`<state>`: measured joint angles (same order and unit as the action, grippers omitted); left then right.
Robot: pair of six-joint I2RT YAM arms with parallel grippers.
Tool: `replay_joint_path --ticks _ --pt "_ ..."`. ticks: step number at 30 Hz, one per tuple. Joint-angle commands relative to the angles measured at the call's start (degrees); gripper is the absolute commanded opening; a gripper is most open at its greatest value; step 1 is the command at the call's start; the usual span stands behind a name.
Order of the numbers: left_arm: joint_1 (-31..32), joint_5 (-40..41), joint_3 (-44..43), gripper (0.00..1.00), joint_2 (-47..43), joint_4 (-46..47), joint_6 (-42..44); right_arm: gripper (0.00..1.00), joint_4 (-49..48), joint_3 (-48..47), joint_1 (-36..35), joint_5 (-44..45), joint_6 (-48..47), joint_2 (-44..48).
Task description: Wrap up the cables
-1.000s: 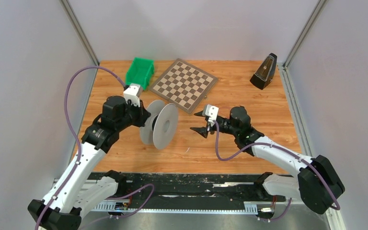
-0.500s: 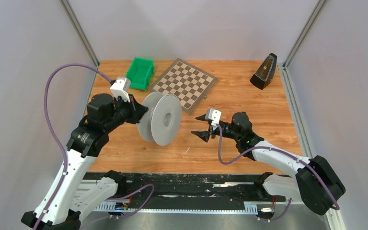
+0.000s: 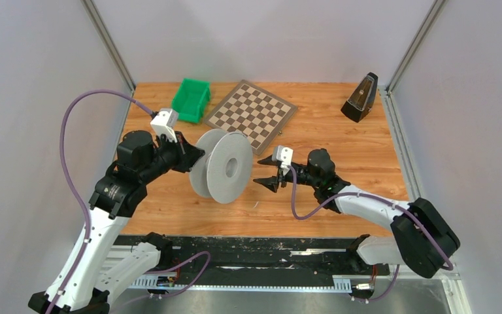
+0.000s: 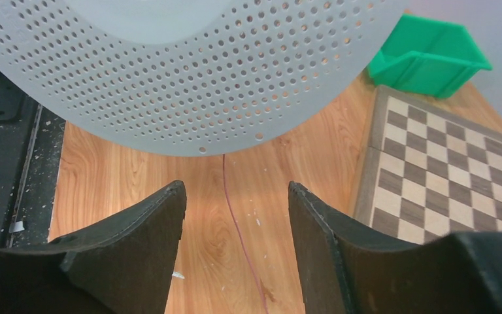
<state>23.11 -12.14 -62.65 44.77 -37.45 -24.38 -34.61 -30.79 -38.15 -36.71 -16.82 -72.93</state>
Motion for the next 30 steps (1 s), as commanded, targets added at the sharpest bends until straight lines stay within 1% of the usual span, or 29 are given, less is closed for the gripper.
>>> replay_joint_path --ticks 1,5,15,17,20,22,24,26,27,28,30 --pt "-0.1 -2.1 -0.4 0.00 -1.4 6.2 -2.1 0.60 -5.1 -1.6 -0.8 -4.2 1.5 -2.6" --pt "-0.1 -2.1 0.3 0.00 -2.0 6.6 -1.9 0.61 -9.8 0.0 -1.0 -4.5 2.7 -4.3" --pt "-0.1 -2.7 1.4 0.00 -2.3 8.0 -2.3 0.59 -16.5 -1.6 -1.8 -6.1 6.5 -11.8" --pt "-0.1 -3.0 1.4 0.00 -2.1 8.1 -2.3 0.56 -18.6 -1.6 -1.8 -5.3 7.9 -12.7" --pt "-0.1 -3.5 1.9 0.00 -2.1 8.6 -1.9 0.50 -21.2 -1.8 -1.7 -3.5 9.9 -14.1" --pt "-0.1 -3.8 2.6 0.00 -2.4 9.3 -1.8 0.48 -21.6 -2.6 -1.8 -2.8 10.9 -15.6" --pt "-0.1 -3.8 3.2 0.00 -2.6 9.6 -1.9 0.48 -22.9 -3.2 -1.8 -4.0 11.4 -17.2" --pt "-0.1 -4.0 3.4 0.00 -2.5 9.7 -2.0 0.43 -24.3 -3.2 -1.8 -4.0 12.0 -18.3" --pt "-0.1 -4.1 3.4 0.00 -2.5 9.6 -2.0 0.38 -24.8 -3.0 -1.8 -3.6 12.1 -18.5" --pt "-0.1 -4.2 3.4 0.00 -2.5 9.6 -1.8 0.31 -25.2 -2.7 -1.8 -2.8 12.1 -18.5" --pt "-0.1 -4.2 3.4 0.00 -2.8 9.4 -1.2 0.13 -26.1 -1.7 -1.7 -1.0 12.1 -17.5"
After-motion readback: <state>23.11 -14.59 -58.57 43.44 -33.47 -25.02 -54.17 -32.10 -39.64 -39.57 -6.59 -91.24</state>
